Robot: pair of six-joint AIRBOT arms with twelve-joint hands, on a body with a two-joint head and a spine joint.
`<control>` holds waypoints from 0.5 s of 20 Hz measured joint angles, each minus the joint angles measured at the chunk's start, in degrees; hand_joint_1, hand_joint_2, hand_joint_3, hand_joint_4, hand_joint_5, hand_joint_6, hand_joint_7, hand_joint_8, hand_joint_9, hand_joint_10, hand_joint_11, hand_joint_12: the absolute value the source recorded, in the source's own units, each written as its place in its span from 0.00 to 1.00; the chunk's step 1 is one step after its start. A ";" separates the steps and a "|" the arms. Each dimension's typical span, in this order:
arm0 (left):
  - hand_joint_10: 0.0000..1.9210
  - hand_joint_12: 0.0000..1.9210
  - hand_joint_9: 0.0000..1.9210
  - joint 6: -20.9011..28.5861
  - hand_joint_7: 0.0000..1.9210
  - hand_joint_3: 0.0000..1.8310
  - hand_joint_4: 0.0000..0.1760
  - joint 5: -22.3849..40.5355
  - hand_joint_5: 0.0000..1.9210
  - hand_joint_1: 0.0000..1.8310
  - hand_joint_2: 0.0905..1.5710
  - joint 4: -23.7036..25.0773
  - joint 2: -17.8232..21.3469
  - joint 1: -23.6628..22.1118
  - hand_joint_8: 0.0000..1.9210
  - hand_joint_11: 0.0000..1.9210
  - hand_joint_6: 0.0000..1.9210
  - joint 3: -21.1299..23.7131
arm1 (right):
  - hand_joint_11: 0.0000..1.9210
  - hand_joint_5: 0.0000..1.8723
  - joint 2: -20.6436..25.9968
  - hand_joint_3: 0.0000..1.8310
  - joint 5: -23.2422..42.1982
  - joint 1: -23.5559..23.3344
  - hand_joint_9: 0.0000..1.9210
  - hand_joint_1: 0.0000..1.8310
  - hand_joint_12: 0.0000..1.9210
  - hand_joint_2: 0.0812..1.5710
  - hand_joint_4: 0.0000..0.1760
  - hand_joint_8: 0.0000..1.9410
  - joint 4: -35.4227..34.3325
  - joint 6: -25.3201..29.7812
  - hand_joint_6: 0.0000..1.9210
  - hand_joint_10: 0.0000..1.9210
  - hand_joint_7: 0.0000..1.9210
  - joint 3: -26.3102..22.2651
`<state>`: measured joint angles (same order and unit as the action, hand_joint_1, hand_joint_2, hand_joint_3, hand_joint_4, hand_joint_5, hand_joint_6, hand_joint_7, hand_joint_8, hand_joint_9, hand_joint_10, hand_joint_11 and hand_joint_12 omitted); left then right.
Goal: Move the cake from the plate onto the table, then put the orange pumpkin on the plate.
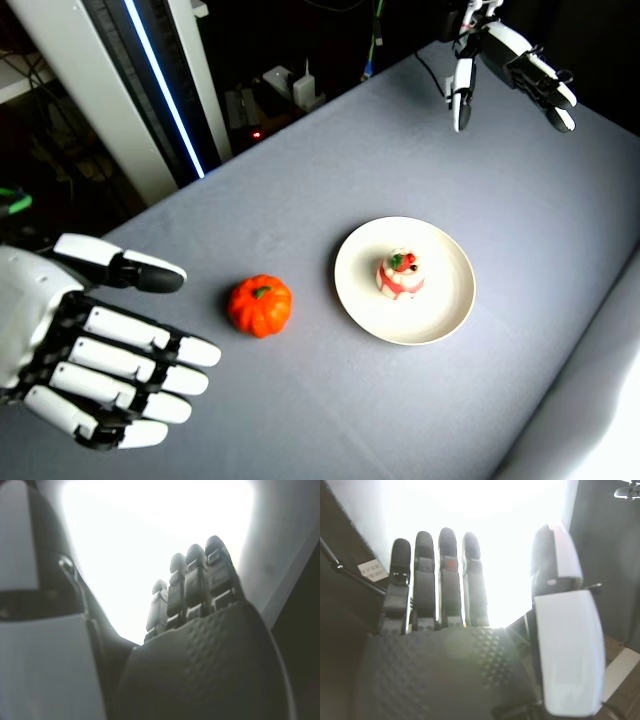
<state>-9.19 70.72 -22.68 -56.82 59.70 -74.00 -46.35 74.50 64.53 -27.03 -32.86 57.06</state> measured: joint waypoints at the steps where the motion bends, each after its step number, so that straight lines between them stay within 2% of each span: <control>1: 0.00 0.00 0.00 -0.02 0.00 0.09 1.00 0.02 0.00 0.40 0.34 -0.02 -0.17 0.13 0.00 0.00 0.00 -0.22 | 0.00 0.00 -0.20 0.01 0.09 -0.02 0.00 0.40 0.00 0.49 1.00 0.00 0.07 0.00 0.00 0.00 0.00 0.00; 4: 0.00 0.00 0.00 -0.09 0.00 0.09 1.00 -0.74 0.00 0.39 0.34 -0.31 -0.17 0.46 0.00 0.00 0.00 -0.22 | 0.00 0.00 -0.33 0.01 -0.17 -0.02 0.00 0.36 0.00 0.50 1.00 0.00 -0.02 0.00 0.00 0.00 0.00 0.00; 10: 0.00 0.00 0.00 -0.07 0.00 0.09 1.00 -0.44 0.00 0.41 0.38 -0.28 -0.57 0.46 0.00 0.00 0.00 -0.44 | 0.00 0.00 -0.42 0.00 -0.20 0.00 0.00 0.37 0.00 0.49 1.00 0.00 0.02 0.00 0.00 0.00 0.00 0.00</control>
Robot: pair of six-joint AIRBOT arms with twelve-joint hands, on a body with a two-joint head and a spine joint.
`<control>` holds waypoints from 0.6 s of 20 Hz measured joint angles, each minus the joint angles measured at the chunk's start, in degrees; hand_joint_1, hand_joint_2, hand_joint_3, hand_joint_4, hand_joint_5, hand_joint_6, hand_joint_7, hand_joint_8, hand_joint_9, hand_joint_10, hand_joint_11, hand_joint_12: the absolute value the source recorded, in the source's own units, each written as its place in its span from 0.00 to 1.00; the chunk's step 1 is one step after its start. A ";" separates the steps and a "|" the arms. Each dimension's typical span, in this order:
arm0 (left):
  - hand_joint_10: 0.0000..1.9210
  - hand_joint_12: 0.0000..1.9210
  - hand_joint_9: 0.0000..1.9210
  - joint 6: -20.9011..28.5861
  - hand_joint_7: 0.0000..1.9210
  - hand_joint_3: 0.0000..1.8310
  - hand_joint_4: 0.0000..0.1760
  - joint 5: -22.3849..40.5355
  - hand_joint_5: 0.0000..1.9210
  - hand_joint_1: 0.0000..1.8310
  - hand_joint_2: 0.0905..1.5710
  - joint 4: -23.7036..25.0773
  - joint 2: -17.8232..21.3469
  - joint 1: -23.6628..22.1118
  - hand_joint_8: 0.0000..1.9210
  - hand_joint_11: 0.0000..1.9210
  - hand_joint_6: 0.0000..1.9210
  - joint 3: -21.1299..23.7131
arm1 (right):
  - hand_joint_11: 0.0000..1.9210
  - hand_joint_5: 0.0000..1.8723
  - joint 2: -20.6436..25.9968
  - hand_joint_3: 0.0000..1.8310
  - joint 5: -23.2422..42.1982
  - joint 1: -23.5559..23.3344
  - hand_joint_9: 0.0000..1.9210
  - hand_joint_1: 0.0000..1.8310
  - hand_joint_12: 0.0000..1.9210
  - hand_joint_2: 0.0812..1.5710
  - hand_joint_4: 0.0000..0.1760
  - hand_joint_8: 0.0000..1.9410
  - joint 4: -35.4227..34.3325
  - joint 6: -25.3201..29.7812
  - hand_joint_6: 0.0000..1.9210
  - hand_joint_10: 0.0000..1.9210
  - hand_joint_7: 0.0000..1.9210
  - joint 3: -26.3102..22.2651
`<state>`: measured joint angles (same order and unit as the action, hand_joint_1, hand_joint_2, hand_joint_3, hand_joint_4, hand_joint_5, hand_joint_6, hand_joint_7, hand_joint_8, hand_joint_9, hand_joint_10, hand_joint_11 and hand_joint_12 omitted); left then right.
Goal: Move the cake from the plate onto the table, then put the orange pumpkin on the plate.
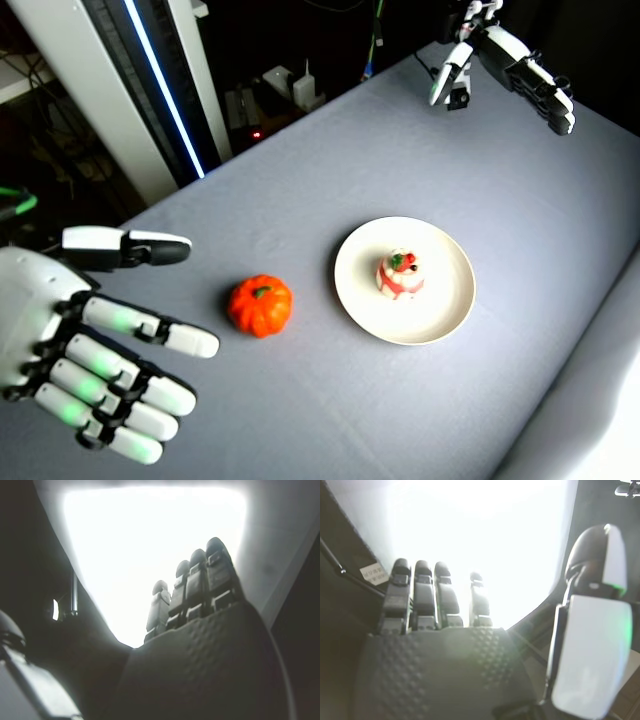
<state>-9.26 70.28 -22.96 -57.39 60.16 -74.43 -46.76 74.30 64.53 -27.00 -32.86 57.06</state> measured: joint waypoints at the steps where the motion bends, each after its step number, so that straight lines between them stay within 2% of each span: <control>1: 0.00 0.00 0.00 -0.04 0.00 0.09 1.00 -0.07 0.00 0.41 0.37 0.00 -0.46 -0.31 0.00 0.00 0.00 -0.42 | 0.00 0.00 -0.07 0.01 0.00 0.00 0.00 0.38 0.00 0.50 1.00 0.00 0.00 0.00 0.00 0.00 0.00 0.00; 3: 0.00 0.00 0.00 -0.11 0.00 0.06 1.00 -1.81 0.00 0.40 0.39 1.31 -2.27 -2.97 0.00 0.00 0.00 -1.92 | 0.00 0.00 -0.20 0.01 -0.02 0.00 0.00 0.39 0.00 0.50 1.00 0.00 0.09 0.00 0.00 0.00 0.00 0.00; 7: 0.00 0.00 0.00 -0.09 0.00 0.02 1.00 -7.39 0.00 0.38 0.40 8.41 -6.45 -10.34 0.00 0.00 0.00 -6.16 | 0.00 0.00 -0.35 0.01 0.00 0.00 0.00 0.39 0.00 0.51 1.00 0.00 0.15 0.00 0.00 0.00 0.00 0.00; 9: 0.00 0.00 0.00 -0.07 0.00 0.03 1.00 -11.26 0.00 0.38 0.42 11.23 -8.50 -12.87 0.00 0.00 0.00 -8.09 | 0.00 0.00 -0.44 0.01 -0.02 0.00 0.00 0.41 0.00 0.52 1.00 0.00 -0.09 -0.02 0.00 0.00 0.00 0.11; 11: 0.00 0.01 0.00 -0.11 0.00 0.01 1.00 -16.46 0.00 0.40 0.46 15.82 -10.64 -17.42 0.00 0.03 0.00 -10.80 | 0.00 0.00 -0.68 0.01 0.00 0.00 0.00 0.40 0.00 0.54 1.00 0.00 0.04 0.00 0.00 0.00 0.00 0.35; 12: 0.01 0.22 0.07 -0.09 0.03 0.00 0.77 -18.43 0.00 0.41 0.50 18.29 -11.54 -19.87 0.00 0.00 0.00 -12.26 | 0.00 0.01 -0.74 0.01 -0.02 0.00 0.00 0.40 0.00 0.54 1.00 0.00 0.46 0.00 0.00 0.00 0.00 0.35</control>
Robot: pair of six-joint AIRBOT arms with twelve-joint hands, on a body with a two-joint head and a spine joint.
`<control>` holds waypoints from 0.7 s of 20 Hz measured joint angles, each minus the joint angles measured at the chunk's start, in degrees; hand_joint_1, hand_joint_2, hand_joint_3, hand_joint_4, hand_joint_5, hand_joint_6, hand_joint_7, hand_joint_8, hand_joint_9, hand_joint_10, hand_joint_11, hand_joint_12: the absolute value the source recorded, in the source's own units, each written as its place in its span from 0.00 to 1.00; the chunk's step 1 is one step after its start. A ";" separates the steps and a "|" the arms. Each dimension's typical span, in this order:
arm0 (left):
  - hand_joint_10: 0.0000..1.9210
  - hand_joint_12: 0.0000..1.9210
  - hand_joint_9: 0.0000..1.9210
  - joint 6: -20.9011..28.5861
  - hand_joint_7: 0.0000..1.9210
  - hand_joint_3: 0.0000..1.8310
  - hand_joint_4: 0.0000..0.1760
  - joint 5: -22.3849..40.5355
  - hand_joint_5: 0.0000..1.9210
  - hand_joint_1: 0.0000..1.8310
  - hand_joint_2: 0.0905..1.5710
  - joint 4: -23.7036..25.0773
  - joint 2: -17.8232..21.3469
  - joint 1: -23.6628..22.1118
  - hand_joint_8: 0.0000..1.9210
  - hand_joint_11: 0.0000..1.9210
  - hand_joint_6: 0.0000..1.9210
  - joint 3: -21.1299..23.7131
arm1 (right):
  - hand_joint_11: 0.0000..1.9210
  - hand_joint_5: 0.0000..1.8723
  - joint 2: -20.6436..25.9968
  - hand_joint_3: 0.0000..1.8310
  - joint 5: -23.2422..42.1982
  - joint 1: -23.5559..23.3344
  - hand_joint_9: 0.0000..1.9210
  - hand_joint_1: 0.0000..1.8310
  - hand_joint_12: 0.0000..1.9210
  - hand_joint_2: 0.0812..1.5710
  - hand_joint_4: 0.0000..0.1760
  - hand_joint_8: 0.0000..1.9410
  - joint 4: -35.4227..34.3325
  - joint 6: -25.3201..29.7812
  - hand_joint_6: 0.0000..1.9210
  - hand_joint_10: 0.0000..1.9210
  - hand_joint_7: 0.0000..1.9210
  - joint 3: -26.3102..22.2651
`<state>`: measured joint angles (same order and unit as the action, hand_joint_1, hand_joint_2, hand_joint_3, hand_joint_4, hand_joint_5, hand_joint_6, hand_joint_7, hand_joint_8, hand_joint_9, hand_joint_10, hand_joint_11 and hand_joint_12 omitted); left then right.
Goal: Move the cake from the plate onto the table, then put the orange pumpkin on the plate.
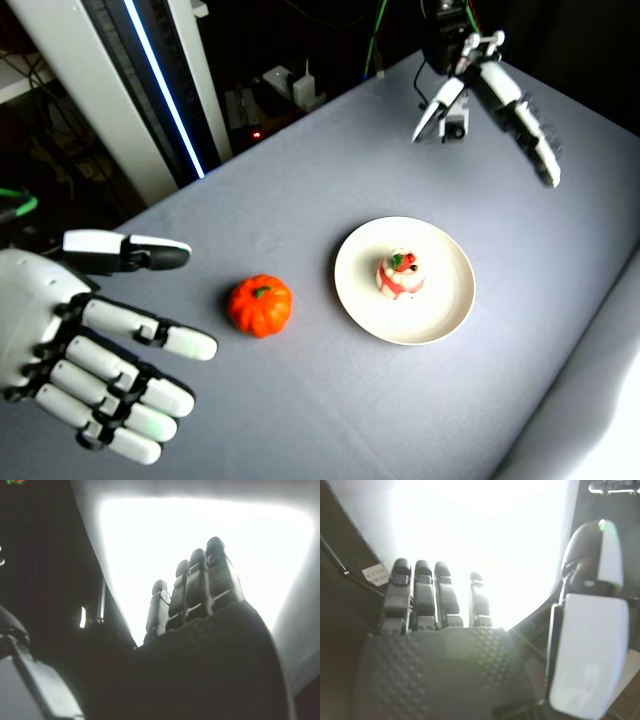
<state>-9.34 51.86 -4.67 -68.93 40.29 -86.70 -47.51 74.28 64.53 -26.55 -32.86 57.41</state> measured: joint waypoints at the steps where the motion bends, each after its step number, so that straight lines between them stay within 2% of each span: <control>1: 0.02 0.43 0.11 0.00 0.06 0.00 0.35 -1.75 0.00 0.43 0.52 3.15 -1.01 -2.36 0.00 0.00 0.00 -1.95 | 0.00 0.01 -0.04 0.01 -0.09 0.00 0.00 0.40 0.00 0.54 1.00 0.00 0.50 0.00 0.00 0.00 0.00 0.00; 2: 0.03 0.53 0.15 0.11 0.08 0.00 0.25 -3.43 0.00 0.43 0.54 6.01 -1.90 -4.33 0.01 0.00 0.00 -3.48 | 0.00 0.01 -0.09 0.01 -0.11 0.00 0.00 0.40 0.00 0.53 1.00 0.00 0.66 0.00 0.00 0.00 0.00 0.00; 3: 0.04 0.67 0.20 0.04 0.14 0.00 0.06 -5.14 0.01 0.41 0.52 9.18 -3.13 -6.19 0.02 0.00 0.00 -5.33 | 0.00 0.01 -0.09 0.01 -0.37 0.00 0.00 0.40 0.00 0.55 0.99 0.00 0.61 0.00 0.00 0.00 0.00 0.13; 4: 0.04 0.76 0.21 0.02 0.19 0.00 0.00 -8.50 0.05 0.38 0.47 15.82 -4.61 -9.73 0.02 0.00 0.01 -7.67 | 0.00 0.02 -0.09 0.01 -0.66 0.00 0.00 0.39 0.00 0.55 0.97 0.00 0.44 0.00 0.00 0.00 0.00 0.46; 5: 0.04 0.76 0.21 0.02 0.19 0.00 0.00 -9.73 0.05 0.38 0.47 18.16 -4.85 -10.67 0.02 0.00 0.01 -7.96 | 0.00 0.02 -0.09 0.01 -0.68 0.00 0.00 0.39 0.00 0.55 0.97 0.00 0.44 0.00 0.00 0.00 0.00 0.46; 6: 0.04 0.77 0.22 0.15 0.22 0.00 0.00 -11.43 0.08 0.38 0.47 23.30 -5.20 -13.16 0.01 0.00 0.01 -8.57 | 0.00 0.02 -0.09 0.01 -1.01 0.00 0.00 0.40 0.00 0.55 0.96 0.00 0.46 0.00 0.01 0.00 0.00 0.46; 7: 0.03 0.77 0.19 0.17 0.21 0.00 0.00 -12.81 0.09 0.41 0.49 27.23 -5.27 -15.41 0.00 0.00 0.01 -8.83 | 0.00 0.03 -0.09 0.00 -1.38 0.00 0.00 0.40 0.00 0.55 0.97 0.00 0.87 0.00 0.01 0.00 0.00 0.46; 8: 0.03 0.72 0.21 0.20 0.21 0.00 0.00 -13.00 0.10 0.44 0.51 30.40 -5.57 -17.11 0.00 0.00 0.00 -9.84 | 0.00 0.03 -0.09 0.00 -1.68 0.00 0.00 0.40 0.00 0.55 0.98 0.00 1.20 0.00 0.01 0.00 0.00 0.46; 9: 0.04 0.68 0.25 0.33 0.23 0.01 0.00 -13.44 0.10 0.43 0.55 33.11 -5.81 -18.51 0.00 0.00 0.00 -10.95 | 0.00 0.03 -0.09 0.01 -1.90 -0.02 0.00 0.40 0.00 0.56 0.92 0.00 1.29 0.00 0.00 0.00 0.00 0.46; 10: 0.04 0.78 0.26 0.24 0.22 0.01 0.00 -14.34 0.16 0.36 0.58 37.42 -5.97 -19.58 0.00 0.00 0.01 -12.09 | 0.00 0.03 -0.09 0.01 -2.49 -0.28 0.00 0.40 0.00 0.56 0.93 0.00 1.27 0.00 0.00 0.00 0.00 0.46; 11: 0.04 0.80 0.26 0.17 0.19 0.01 0.00 -15.82 0.20 0.35 0.61 41.88 -5.95 -20.52 0.00 0.00 0.02 -12.48 | 0.00 0.03 -0.13 0.00 -3.08 -0.81 0.00 0.41 0.00 0.56 0.87 0.00 1.31 0.00 0.00 0.00 0.00 0.59; 12: 0.04 0.80 0.26 0.20 0.19 0.01 0.00 -17.03 0.20 0.35 0.61 45.22 -5.95 -21.42 0.00 0.00 0.02 -12.50 | 0.00 0.03 -0.24 0.00 -3.17 -0.83 0.00 0.41 0.00 0.56 0.87 0.00 1.60 -0.02 0.00 0.00 0.00 0.87; 13: 0.04 0.85 0.26 0.33 0.18 0.00 0.00 -17.51 0.25 0.38 0.59 48.57 -5.97 -22.36 0.00 0.00 0.02 -12.28 | 0.00 0.04 -0.39 0.01 -3.15 -0.85 0.00 0.43 0.00 0.57 0.84 0.00 2.03 0.00 0.01 0.00 0.00 1.14; 14: 0.06 0.84 0.29 0.37 0.20 0.01 0.00 -17.46 0.20 0.38 0.62 50.42 -6.01 -22.97 0.01 0.08 0.00 -12.22 | 0.00 0.04 -0.59 0.00 -3.30 -0.87 0.00 0.42 0.00 0.57 0.86 0.00 2.19 0.02 0.01 0.00 0.00 1.14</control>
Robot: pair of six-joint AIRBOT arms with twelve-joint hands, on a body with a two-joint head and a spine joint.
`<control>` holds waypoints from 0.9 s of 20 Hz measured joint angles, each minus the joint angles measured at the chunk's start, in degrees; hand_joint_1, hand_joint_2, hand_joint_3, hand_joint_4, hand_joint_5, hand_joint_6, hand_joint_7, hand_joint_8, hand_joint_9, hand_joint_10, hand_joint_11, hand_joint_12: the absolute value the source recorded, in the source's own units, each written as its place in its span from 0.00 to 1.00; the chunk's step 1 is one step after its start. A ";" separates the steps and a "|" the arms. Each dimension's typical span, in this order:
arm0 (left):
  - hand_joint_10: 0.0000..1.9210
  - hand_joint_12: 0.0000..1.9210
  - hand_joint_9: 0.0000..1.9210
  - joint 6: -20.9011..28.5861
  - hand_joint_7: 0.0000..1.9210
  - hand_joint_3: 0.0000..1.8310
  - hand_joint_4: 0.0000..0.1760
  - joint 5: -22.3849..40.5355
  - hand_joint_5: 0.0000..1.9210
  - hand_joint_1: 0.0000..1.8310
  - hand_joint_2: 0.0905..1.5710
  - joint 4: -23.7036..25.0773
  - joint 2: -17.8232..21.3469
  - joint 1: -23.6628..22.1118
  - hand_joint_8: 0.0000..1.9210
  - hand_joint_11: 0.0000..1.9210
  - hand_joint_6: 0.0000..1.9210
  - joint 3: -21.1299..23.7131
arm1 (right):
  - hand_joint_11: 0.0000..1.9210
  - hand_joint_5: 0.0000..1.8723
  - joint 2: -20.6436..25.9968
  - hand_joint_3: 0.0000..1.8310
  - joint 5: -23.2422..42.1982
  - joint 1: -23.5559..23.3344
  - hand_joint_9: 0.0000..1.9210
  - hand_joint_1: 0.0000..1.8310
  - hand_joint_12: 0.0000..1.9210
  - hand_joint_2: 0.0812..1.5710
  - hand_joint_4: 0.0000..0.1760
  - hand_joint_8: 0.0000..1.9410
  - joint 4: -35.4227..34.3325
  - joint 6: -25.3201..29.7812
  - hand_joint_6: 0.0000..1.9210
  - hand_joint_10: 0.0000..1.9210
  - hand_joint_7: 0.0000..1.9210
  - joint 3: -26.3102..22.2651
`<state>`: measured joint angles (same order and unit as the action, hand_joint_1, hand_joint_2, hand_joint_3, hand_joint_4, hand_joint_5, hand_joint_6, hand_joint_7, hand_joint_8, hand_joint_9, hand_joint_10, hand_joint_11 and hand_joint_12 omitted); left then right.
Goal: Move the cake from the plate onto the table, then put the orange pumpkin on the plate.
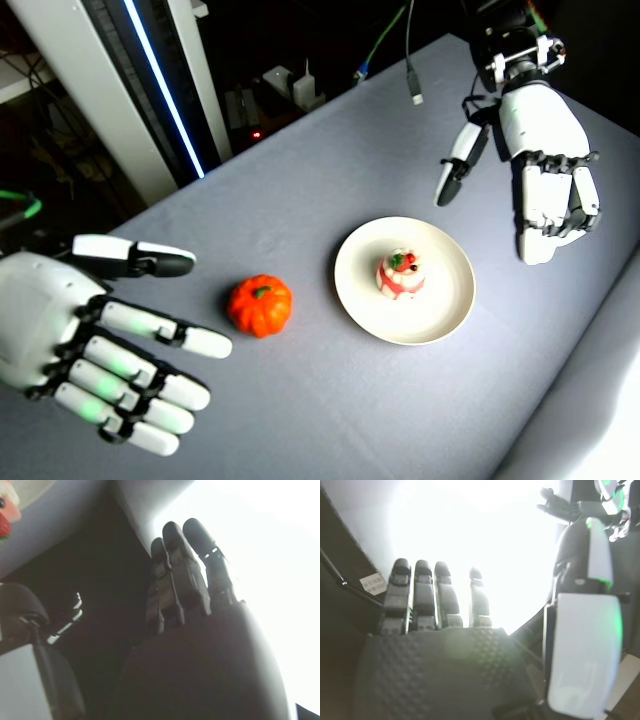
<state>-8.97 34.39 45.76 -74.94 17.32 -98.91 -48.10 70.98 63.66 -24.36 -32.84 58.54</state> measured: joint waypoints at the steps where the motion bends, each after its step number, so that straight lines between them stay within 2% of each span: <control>1: 0.04 0.84 0.25 -0.13 0.16 0.01 0.00 0.26 0.11 0.32 0.68 1.40 -0.20 -0.39 0.00 0.07 0.00 -0.22 | 0.00 0.05 -0.13 0.00 -0.79 -0.59 0.00 0.43 0.00 0.57 0.83 0.00 0.35 -0.04 0.01 0.00 0.00 -0.02; 2: 0.04 0.84 0.25 -0.11 0.16 0.01 0.00 0.42 0.11 0.32 0.68 1.62 -0.39 -0.39 0.00 0.07 0.00 -0.31 | 0.00 0.05 -0.15 0.00 -1.01 -0.68 0.00 0.43 0.00 0.57 0.83 0.00 0.61 -0.02 0.01 0.00 0.00 0.00; 3: 0.06 0.81 0.29 -0.09 0.19 0.00 0.00 0.90 0.12 0.36 0.67 2.29 -0.70 -0.20 0.01 0.13 0.01 -0.31 | 0.00 0.05 -0.15 0.00 -1.09 -0.79 0.00 0.43 0.00 0.57 0.91 0.00 0.79 -0.02 0.01 0.00 0.00 0.00; 4: 0.06 0.81 0.29 0.02 0.19 0.00 0.00 1.44 0.12 0.36 0.67 3.06 -1.05 0.04 0.01 0.13 0.01 -0.33 | 0.00 0.05 -0.15 0.00 -1.33 -0.79 0.00 0.43 0.00 0.57 0.91 0.00 0.79 -0.02 0.01 0.00 0.00 0.00; 5: 0.06 0.79 0.28 0.00 0.20 0.00 0.00 1.73 0.12 0.38 0.60 4.81 -1.51 0.13 0.01 0.02 0.01 -0.48 | 0.00 0.07 -0.17 0.00 -1.75 -0.79 0.00 0.46 0.00 0.57 0.90 0.00 0.81 -0.02 0.01 0.00 0.00 0.00; 6: 0.07 0.76 0.30 0.00 0.23 0.00 0.00 1.99 0.17 0.40 0.56 5.84 -1.84 0.33 0.01 0.00 0.02 -0.48 | 0.00 0.07 -0.24 0.00 -1.88 -0.79 0.00 0.46 0.00 0.57 0.88 0.00 0.92 0.00 0.01 0.00 0.00 0.00; 7: 0.07 0.81 0.31 0.02 0.24 0.00 0.00 2.51 0.19 0.41 0.59 5.84 -2.29 0.87 0.01 0.00 0.02 -0.68 | 0.00 0.07 -0.28 0.00 -2.23 -0.81 0.00 0.46 0.00 0.56 0.88 0.00 1.07 -0.02 0.01 0.00 0.00 0.00; 8: 0.07 0.84 0.29 0.00 0.21 0.00 0.00 2.49 0.17 0.42 0.60 6.21 -2.49 1.07 0.00 0.08 0.01 -0.72 | 0.00 0.06 -0.31 0.00 -2.51 -1.01 0.00 0.45 0.00 0.57 0.91 0.00 1.22 -0.02 0.00 0.00 0.00 0.02; 9: 0.07 0.86 0.27 0.00 0.19 0.00 0.00 2.75 0.15 0.42 0.61 6.36 -3.02 1.51 0.00 0.06 0.00 -1.18 | 0.00 0.06 -0.46 0.00 -2.54 -1.03 0.00 0.44 0.00 0.56 0.96 0.00 1.09 -0.02 0.00 0.00 0.00 0.07; 10: 0.09 0.83 0.29 0.02 0.21 0.00 0.00 2.73 0.16 0.40 0.60 7.13 -3.50 1.55 0.01 0.10 0.01 -1.57 | 0.00 0.06 -0.52 0.00 -2.51 -1.03 0.00 0.43 0.00 0.56 0.98 0.00 1.29 -0.02 0.00 0.00 0.00 0.04; 11: 0.14 0.82 0.29 0.02 0.22 0.00 0.00 2.58 0.16 0.42 0.59 9.11 -3.98 1.79 0.00 0.12 0.00 -2.14 | 0.00 0.06 -0.63 0.00 -2.78 -1.03 0.00 0.43 0.00 0.56 0.98 0.00 1.55 -0.02 0.00 0.00 0.00 0.07; 13: 0.26 0.86 0.20 0.02 0.19 0.00 0.00 2.08 0.16 0.45 0.56 11.91 -4.72 1.95 0.00 0.07 0.00 -2.99 | 0.00 0.06 -0.70 0.00 -3.10 -1.03 0.00 0.42 0.00 0.56 0.97 0.00 1.64 -0.02 0.00 0.00 0.00 0.07; 15: 0.36 0.87 0.13 0.02 0.18 0.00 0.00 1.53 0.15 0.44 0.56 12.33 -6.01 2.69 0.00 0.05 0.00 -4.52 | 0.00 0.07 -0.81 0.00 -3.23 -1.05 0.00 0.42 0.00 0.56 1.00 0.00 1.68 0.00 0.00 0.00 0.00 0.31; 16: 0.36 0.87 0.13 0.02 0.18 0.00 0.00 1.09 0.15 0.44 0.56 12.13 -6.38 2.91 0.00 0.05 0.00 -5.07 | 0.00 0.07 -0.85 0.00 -3.41 -1.25 0.00 0.42 0.00 0.56 1.00 0.00 1.55 0.00 0.00 0.00 0.00 0.31; 17: 0.37 0.85 0.15 0.02 0.19 0.00 0.00 0.76 0.19 0.43 0.57 11.63 -6.95 3.04 0.01 0.07 0.01 -5.62 | 0.00 0.07 -0.85 0.00 -3.50 -1.27 0.00 0.43 0.00 0.56 0.92 0.00 1.66 -0.02 0.00 0.00 0.00 0.31; 18: 0.36 0.83 0.17 0.02 0.21 0.00 0.00 0.79 0.19 0.42 0.57 10.73 -7.10 3.06 0.01 0.11 0.01 -5.73 | 0.00 0.06 -0.87 0.00 -3.58 -1.27 0.00 0.42 0.00 0.56 0.90 0.00 1.73 -0.02 0.00 0.00 0.00 0.31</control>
<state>-8.95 35.18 56.49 -82.04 20.38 -104.64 -48.97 67.40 62.39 -22.63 -32.86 58.85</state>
